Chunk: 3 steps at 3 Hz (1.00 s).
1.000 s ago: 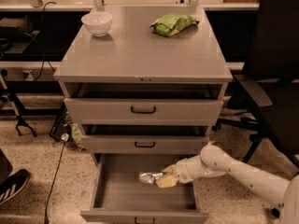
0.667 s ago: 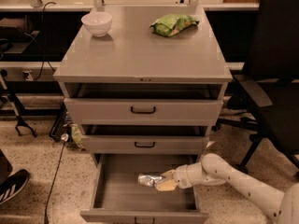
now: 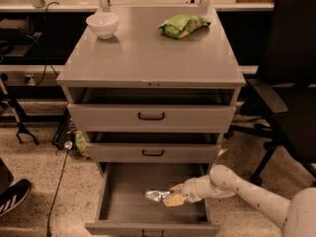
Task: Place redbull can into bottom drawer
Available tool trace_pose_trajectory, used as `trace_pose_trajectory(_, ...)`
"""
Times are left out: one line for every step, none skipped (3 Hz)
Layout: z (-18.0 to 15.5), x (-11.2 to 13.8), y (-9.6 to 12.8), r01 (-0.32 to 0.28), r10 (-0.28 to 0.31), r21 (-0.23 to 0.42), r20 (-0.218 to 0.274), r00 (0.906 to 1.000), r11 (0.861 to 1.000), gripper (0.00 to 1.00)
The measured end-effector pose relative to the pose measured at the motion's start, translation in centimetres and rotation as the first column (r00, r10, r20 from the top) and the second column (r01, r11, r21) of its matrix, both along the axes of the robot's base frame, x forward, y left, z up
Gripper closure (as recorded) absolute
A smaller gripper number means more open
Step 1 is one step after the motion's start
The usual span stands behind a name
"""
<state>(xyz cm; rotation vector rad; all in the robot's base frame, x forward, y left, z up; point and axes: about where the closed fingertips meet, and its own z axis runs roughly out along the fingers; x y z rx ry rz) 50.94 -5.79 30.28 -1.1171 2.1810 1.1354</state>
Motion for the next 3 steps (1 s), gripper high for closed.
trace_pose_trajectory(-2.8,0.0,0.3,-0.017,0.016,-0.024,-0.03,0.9994,1.0,1.0)
trace_pose_trajectory(-5.6,0.3,0.5,-0.015,0.014,-0.016,-0.05,0.9986,1.0,1.0)
trace_pose_trajectory(-9.1,1.1,1.2,-0.013,0.013,0.009,-0.066,0.9977,1.0,0.99)
